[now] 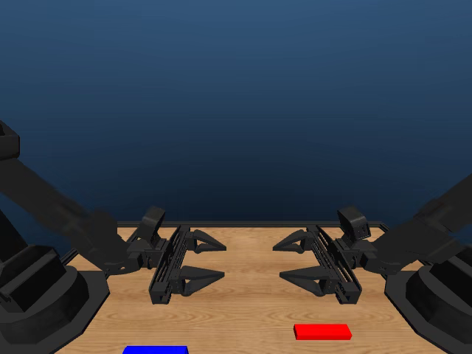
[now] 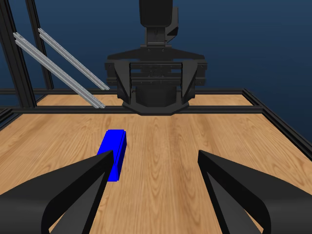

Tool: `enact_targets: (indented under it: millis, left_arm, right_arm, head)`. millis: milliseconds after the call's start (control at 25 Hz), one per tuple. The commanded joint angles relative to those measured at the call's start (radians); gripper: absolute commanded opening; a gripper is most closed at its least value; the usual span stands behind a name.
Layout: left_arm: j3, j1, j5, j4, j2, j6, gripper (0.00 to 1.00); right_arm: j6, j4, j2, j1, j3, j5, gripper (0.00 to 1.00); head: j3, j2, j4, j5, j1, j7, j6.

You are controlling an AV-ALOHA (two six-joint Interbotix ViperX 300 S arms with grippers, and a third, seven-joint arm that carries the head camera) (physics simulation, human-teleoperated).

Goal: Insert peg into socket

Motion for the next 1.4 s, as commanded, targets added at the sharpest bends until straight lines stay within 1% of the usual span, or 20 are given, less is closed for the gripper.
enact_targets:
  millis: [40, 240, 360, 440, 600, 640, 680, 720, 760, 800, 840, 880, 920, 1000, 1200, 1240, 1280, 1320, 1360, 1400]
  left_arm:
    - [-0.015, -0.064, -0.158, -0.046, -0.012, -0.058, 1.00]
    - [0.016, -0.032, -0.232, -0.029, 0.005, -0.070, 1.00]
    - [0.036, -0.050, -0.241, -0.054, -0.003, -0.103, 1.00]
    - [0.053, -0.080, -0.200, -0.106, -0.019, -0.114, 1.00]
    - [0.075, -0.177, 0.040, -0.262, -0.066, -0.068, 1.00]
    - [0.095, -0.207, 0.101, -0.298, -0.075, -0.050, 1.00]
    - [0.090, -0.215, 0.109, -0.323, -0.087, -0.054, 1.00]
    - [0.105, -0.235, 0.152, -0.358, -0.096, -0.045, 1.00]
    - [0.115, -0.272, 0.159, -0.379, -0.104, -0.042, 1.00]
    - [0.124, -0.290, 0.185, -0.402, -0.120, -0.039, 1.00]
    - [0.131, -0.283, 0.203, -0.427, -0.123, -0.041, 1.00]
    - [0.137, -0.312, 0.234, -0.457, -0.113, -0.035, 1.00]
    - [0.162, -0.343, 0.210, -0.456, -0.114, -0.045, 1.00]
    - [0.138, -0.362, 0.297, -0.484, -0.124, -0.044, 1.00]
    - [0.146, -0.422, 0.417, -0.523, -0.109, -0.051, 1.00]
    - [0.136, -0.418, 0.453, -0.523, -0.124, -0.049, 1.00]
    - [0.128, -0.436, 0.430, -0.535, -0.108, -0.058, 1.00]
    - [0.127, -0.429, 0.491, -0.539, -0.126, -0.044, 1.00]
    - [0.123, -0.446, 0.472, -0.544, -0.102, -0.055, 1.00]
    - [0.122, -0.440, 0.477, -0.538, -0.107, -0.083, 1.00]
  right_arm:
    - [-0.019, 0.114, -0.048, 0.035, -0.010, 0.095, 1.00]
    - [-0.005, 0.148, -0.034, 0.027, 0.001, 0.088, 1.00]
    - [0.011, 0.155, -0.017, 0.050, -0.011, 0.103, 1.00]
    - [0.012, 0.159, -0.008, 0.066, -0.023, 0.135, 1.00]
    - [0.025, 0.160, 0.013, 0.088, -0.052, 0.183, 1.00]
    - [0.026, 0.158, 0.022, 0.095, -0.056, 0.190, 1.00]
    - [0.029, 0.157, 0.027, 0.096, -0.059, 0.196, 1.00]
    - [0.034, 0.157, 0.035, 0.098, -0.064, 0.202, 1.00]
    - [0.040, 0.156, 0.039, 0.101, -0.072, 0.203, 1.00]
    - [0.046, 0.157, 0.046, 0.103, -0.079, 0.208, 1.00]
    - [0.048, 0.155, 0.051, 0.106, -0.083, 0.213, 1.00]
    - [0.051, 0.155, 0.059, 0.110, -0.091, 0.223, 1.00]
    - [0.053, 0.155, 0.067, 0.115, -0.098, 0.230, 1.00]
    - [0.045, 0.159, 0.070, 0.130, -0.118, 0.247, 1.00]
    - [0.025, 0.168, 0.075, 0.160, -0.151, 0.296, 1.00]
    - [0.021, 0.171, 0.069, 0.163, -0.159, 0.300, 1.00]
    - [0.025, 0.167, 0.071, 0.166, -0.157, 0.304, 1.00]
    - [0.020, 0.174, 0.067, 0.170, -0.161, 0.308, 1.00]
    - [0.016, 0.179, 0.066, 0.174, -0.163, 0.314, 1.00]
    - [0.015, 0.183, 0.067, 0.175, -0.158, 0.316, 1.00]
  head:
    - [-0.069, 0.003, 0.014, 0.224, 0.011, 0.002, 0.054]
    - [-0.074, 0.003, 0.015, 0.243, 0.012, 0.005, 0.056]
    - [-0.078, 0.014, 0.016, 0.247, 0.014, 0.012, 0.053]
    - [-0.079, 0.023, 0.016, 0.248, 0.016, 0.020, 0.051]
    - [-0.081, 0.047, 0.020, 0.257, 0.023, 0.043, 0.057]
    - [-0.080, 0.052, 0.022, 0.259, 0.026, 0.048, 0.060]
    - [-0.080, 0.055, 0.023, 0.260, 0.028, 0.051, 0.061]
    - [-0.080, 0.061, 0.025, 0.263, 0.032, 0.054, 0.065]
    - [-0.080, 0.067, 0.028, 0.267, 0.037, 0.054, 0.073]
    - [-0.079, 0.071, 0.032, 0.278, 0.042, 0.053, 0.085]
    - [-0.079, 0.074, 0.034, 0.285, 0.045, 0.053, 0.090]
    - [-0.077, 0.079, 0.037, 0.288, 0.050, 0.052, 0.097]
    - [-0.077, 0.083, 0.040, 0.294, 0.055, 0.050, 0.101]
    - [-0.075, 0.090, 0.044, 0.311, 0.062, 0.042, 0.110]
    - [-0.070, 0.099, 0.048, 0.333, 0.073, 0.028, 0.117]
    - [-0.069, 0.099, 0.049, 0.336, 0.074, 0.026, 0.118]
    - [-0.068, 0.099, 0.049, 0.341, 0.075, 0.024, 0.119]
    - [-0.067, 0.099, 0.050, 0.345, 0.076, 0.021, 0.120]
    - [-0.066, 0.098, 0.050, 0.349, 0.078, 0.019, 0.121]
    - [-0.065, 0.098, 0.051, 0.351, 0.078, 0.018, 0.121]
